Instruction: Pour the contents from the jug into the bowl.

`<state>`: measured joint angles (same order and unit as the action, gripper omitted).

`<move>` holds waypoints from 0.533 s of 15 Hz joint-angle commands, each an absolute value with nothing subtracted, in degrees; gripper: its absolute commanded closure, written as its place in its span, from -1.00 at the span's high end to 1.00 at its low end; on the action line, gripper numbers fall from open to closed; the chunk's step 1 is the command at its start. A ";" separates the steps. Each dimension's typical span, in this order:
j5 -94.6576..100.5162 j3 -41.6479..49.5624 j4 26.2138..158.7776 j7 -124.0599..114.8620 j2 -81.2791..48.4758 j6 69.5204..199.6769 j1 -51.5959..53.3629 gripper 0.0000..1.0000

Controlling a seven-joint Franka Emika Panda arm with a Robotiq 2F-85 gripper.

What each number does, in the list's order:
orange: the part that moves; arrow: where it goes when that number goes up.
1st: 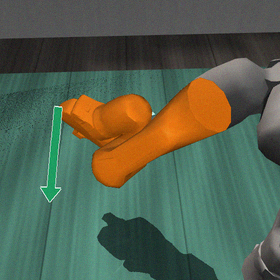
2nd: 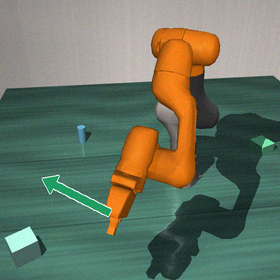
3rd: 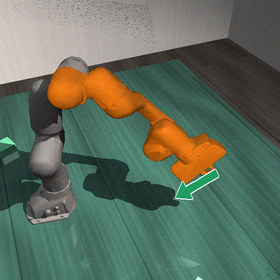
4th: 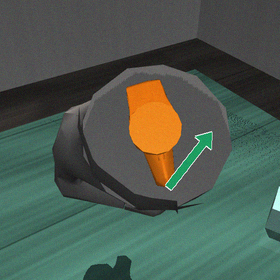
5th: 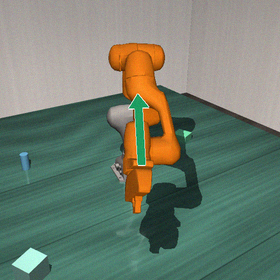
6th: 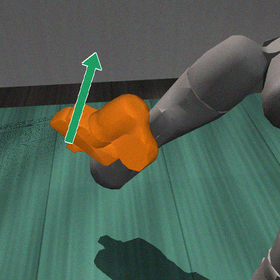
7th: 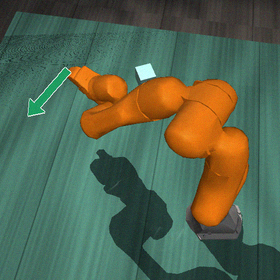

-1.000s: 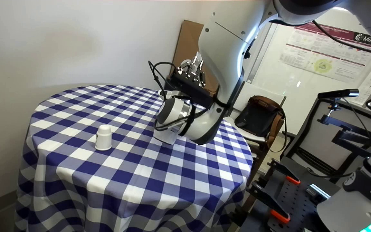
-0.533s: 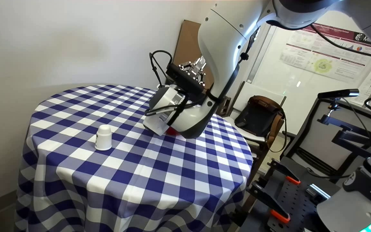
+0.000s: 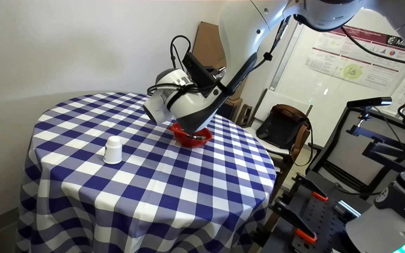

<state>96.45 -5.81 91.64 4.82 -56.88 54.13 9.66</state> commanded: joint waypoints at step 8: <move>84.11 -5.90 82.85 25.19 -50.26 70.22 1.51 -0.74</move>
